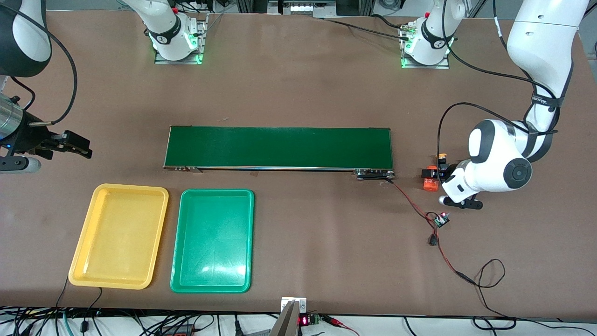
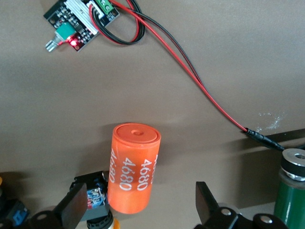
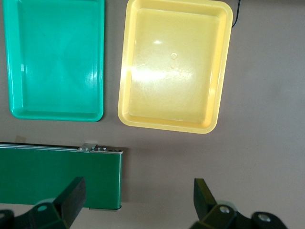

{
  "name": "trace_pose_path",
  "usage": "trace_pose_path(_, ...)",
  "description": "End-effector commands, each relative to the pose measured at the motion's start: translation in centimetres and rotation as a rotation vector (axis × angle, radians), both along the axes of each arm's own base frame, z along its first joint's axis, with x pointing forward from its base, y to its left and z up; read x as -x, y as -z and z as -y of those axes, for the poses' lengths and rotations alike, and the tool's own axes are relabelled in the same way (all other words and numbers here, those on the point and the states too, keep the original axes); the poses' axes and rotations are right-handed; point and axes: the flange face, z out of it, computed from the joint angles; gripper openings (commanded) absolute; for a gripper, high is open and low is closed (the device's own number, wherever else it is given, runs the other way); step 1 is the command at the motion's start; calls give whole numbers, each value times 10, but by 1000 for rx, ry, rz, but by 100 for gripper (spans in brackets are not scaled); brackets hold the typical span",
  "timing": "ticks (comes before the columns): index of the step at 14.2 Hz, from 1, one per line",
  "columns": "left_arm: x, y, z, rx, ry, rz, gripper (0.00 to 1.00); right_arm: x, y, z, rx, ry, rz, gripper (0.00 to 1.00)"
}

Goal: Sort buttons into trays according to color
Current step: 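Lower the left gripper and grasp the orange cylinder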

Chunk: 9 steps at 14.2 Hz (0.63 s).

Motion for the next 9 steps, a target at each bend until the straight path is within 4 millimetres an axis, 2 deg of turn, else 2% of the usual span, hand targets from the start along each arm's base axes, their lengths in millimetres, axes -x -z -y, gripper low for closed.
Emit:
trace_pose_path(1, 10, -5, -2, 9, 40, 25, 100, -1, 0, -2, -22, 14, 2, 100)
trace_pose_path(3, 11, 2, -3, 25, 103, 38, 100, -2, 3, -1, -22, 13, -5, 100)
trace_pose_path(6, 23, 15, 0, 37, 150, 35, 100, -2, 3, -1, -22, 5, -5, 100)
trace_pose_path(9, 25, 19, 1, 52, 203, 31, 100, -2, 4, 0, -22, 5, -8, 100)
